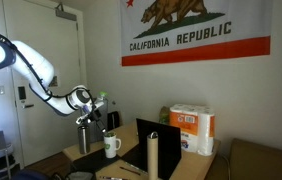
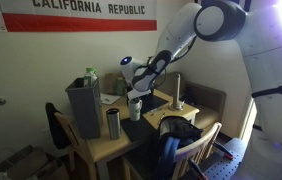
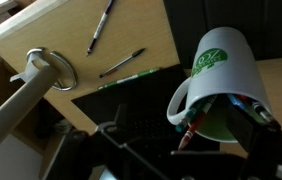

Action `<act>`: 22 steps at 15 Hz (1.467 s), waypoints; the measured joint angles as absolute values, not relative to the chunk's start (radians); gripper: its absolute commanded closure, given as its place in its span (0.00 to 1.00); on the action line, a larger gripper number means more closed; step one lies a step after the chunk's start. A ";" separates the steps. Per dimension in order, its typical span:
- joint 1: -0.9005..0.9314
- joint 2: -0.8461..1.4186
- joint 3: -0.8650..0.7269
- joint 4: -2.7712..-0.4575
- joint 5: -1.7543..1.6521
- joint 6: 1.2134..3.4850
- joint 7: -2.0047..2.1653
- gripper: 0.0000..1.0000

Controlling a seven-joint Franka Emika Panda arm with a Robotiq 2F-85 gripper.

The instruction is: Take out a pencil from the white cup and put it on the table

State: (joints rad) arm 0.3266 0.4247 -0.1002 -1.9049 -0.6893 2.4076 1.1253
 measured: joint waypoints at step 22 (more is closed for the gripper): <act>0.312 0.437 -0.100 -1.875 -0.701 2.416 1.125 0.20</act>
